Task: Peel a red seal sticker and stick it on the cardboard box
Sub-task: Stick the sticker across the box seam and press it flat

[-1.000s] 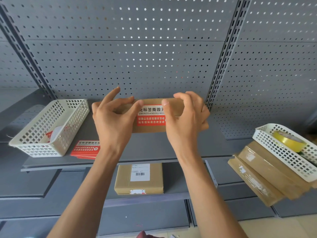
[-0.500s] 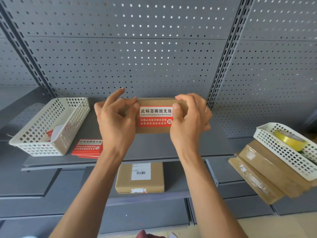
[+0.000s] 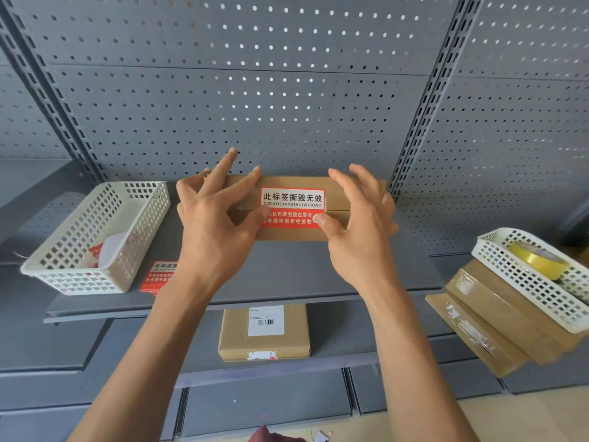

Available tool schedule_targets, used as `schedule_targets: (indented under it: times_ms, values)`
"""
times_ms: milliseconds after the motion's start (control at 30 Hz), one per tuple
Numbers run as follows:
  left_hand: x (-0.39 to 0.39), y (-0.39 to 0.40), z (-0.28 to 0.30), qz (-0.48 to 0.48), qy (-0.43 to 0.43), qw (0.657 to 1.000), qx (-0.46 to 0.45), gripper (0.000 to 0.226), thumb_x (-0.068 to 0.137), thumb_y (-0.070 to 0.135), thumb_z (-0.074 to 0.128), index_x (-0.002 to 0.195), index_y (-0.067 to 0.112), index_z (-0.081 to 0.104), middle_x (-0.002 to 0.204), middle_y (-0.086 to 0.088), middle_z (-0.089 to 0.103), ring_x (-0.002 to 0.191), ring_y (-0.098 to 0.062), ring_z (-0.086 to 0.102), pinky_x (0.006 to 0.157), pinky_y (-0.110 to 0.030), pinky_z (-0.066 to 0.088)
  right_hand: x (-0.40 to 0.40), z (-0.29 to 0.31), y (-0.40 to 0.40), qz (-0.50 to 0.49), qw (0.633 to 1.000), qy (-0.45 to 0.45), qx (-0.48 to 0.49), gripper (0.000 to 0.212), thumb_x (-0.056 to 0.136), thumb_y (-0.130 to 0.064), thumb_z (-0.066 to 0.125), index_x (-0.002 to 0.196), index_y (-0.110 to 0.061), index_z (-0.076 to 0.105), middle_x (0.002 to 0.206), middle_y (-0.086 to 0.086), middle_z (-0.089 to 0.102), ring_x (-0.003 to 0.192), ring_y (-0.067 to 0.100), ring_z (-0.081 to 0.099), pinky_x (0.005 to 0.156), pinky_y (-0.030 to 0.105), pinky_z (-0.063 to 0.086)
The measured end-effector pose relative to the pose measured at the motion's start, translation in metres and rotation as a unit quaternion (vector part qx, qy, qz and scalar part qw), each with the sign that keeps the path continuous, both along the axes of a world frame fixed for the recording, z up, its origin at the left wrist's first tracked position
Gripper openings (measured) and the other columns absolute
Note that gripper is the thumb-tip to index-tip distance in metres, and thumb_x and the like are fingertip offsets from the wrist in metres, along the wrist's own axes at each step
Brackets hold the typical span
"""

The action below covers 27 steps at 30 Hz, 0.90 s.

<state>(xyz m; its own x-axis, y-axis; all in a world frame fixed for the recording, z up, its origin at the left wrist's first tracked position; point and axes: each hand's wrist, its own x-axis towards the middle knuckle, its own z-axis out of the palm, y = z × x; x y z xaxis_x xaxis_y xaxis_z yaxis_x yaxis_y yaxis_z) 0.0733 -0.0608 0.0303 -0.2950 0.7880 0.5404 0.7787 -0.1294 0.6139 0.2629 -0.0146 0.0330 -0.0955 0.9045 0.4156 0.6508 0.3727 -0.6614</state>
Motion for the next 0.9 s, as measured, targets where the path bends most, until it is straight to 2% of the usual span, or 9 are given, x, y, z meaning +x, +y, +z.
schedule_targets:
  times_ms: [100, 200, 300, 400, 467, 600, 767, 900]
  values:
    - [-0.007, 0.0, 0.001, -0.019, 0.016, 0.999, -0.024, 0.062, 0.083, 0.038, 0.073, 0.142, 0.04, 0.052, 0.163, 0.014, 0.029, 0.129, -0.033, 0.031, 0.114, -0.053, 0.03, -0.001, 0.006, 0.0, 0.011, 0.999, -0.045, -0.017, 0.07, 0.09, -0.013, 0.068, 0.147, -0.041, 0.04, 0.162, -0.016, 0.018, 0.143, 0.027, 0.018, 0.102, 0.039, 0.017]
    - [-0.013, -0.001, 0.002, -0.028, 0.028, 0.998, -0.054, 0.073, 0.082, 0.028, 0.08, 0.145, 0.04, 0.047, 0.165, 0.012, 0.023, 0.131, -0.033, 0.028, 0.115, -0.052, 0.026, -0.001, 0.009, -0.001, 0.015, 0.996, -0.084, -0.029, 0.076, 0.089, -0.012, 0.068, 0.15, -0.042, 0.034, 0.163, -0.017, 0.014, 0.144, 0.03, 0.018, 0.112, 0.048, 0.02]
    - [-0.016, -0.002, 0.004, -0.038, 0.055, 0.996, -0.064, 0.086, 0.071, 0.048, 0.078, 0.149, 0.039, 0.042, 0.166, 0.013, 0.02, 0.132, -0.036, 0.027, 0.114, -0.052, 0.027, -0.004, 0.012, -0.003, 0.019, 0.997, -0.072, -0.031, 0.073, 0.087, -0.023, 0.07, 0.149, -0.043, 0.036, 0.163, -0.018, 0.015, 0.146, 0.029, 0.016, 0.115, 0.051, 0.022]
    - [-0.014, 0.0, 0.006, -0.023, 0.041, 0.998, -0.049, 0.094, 0.063, 0.067, 0.072, 0.148, 0.039, 0.043, 0.165, 0.012, 0.024, 0.133, -0.034, 0.028, 0.113, -0.051, 0.029, -0.015, 0.013, -0.007, 0.005, 0.999, -0.032, -0.009, 0.076, 0.076, -0.053, 0.072, 0.144, -0.044, 0.041, 0.162, -0.018, 0.017, 0.145, 0.024, 0.013, 0.115, 0.053, 0.025]
    - [-0.012, 0.002, 0.008, -0.006, 0.039, 0.999, -0.038, 0.096, 0.062, 0.072, 0.075, 0.147, 0.039, 0.046, 0.164, 0.01, 0.027, 0.133, -0.034, 0.03, 0.11, -0.046, 0.028, -0.022, 0.013, -0.009, -0.017, 0.999, -0.032, 0.008, 0.081, 0.07, -0.064, 0.072, 0.143, -0.044, 0.042, 0.162, -0.017, 0.017, 0.145, 0.026, 0.013, 0.113, 0.054, 0.025]
    - [-0.012, 0.005, 0.008, -0.001, 0.053, 0.998, -0.03, 0.09, 0.066, 0.063, 0.08, 0.146, 0.039, 0.048, 0.163, 0.008, 0.03, 0.131, -0.037, 0.031, 0.107, -0.047, 0.028, -0.024, 0.011, -0.006, -0.034, 0.998, -0.047, 0.004, 0.083, 0.069, -0.062, 0.076, 0.143, -0.044, 0.043, 0.163, -0.015, 0.017, 0.146, 0.03, 0.013, 0.109, 0.053, 0.023]
    - [-0.022, 0.009, 0.009, -0.037, 0.029, 0.998, -0.031, 0.085, 0.069, 0.055, 0.082, 0.146, 0.04, 0.048, 0.161, 0.018, 0.031, 0.122, -0.032, 0.034, 0.11, -0.052, 0.034, -0.02, 0.009, -0.007, -0.045, 0.998, -0.04, 0.014, 0.075, 0.074, -0.053, 0.079, 0.142, -0.046, 0.047, 0.161, -0.018, 0.022, 0.146, 0.029, 0.016, 0.106, 0.05, 0.023]
    - [-0.03, 0.014, 0.015, -0.056, 0.022, 0.998, -0.022, 0.091, 0.072, 0.043, 0.085, 0.151, 0.032, 0.041, 0.16, 0.019, 0.032, 0.118, -0.025, 0.034, 0.112, -0.046, 0.034, -0.016, 0.012, -0.003, -0.043, 0.998, -0.021, 0.037, 0.065, 0.08, -0.04, 0.078, 0.139, -0.048, 0.051, 0.16, -0.022, 0.026, 0.145, 0.03, 0.017, 0.107, 0.05, 0.019]
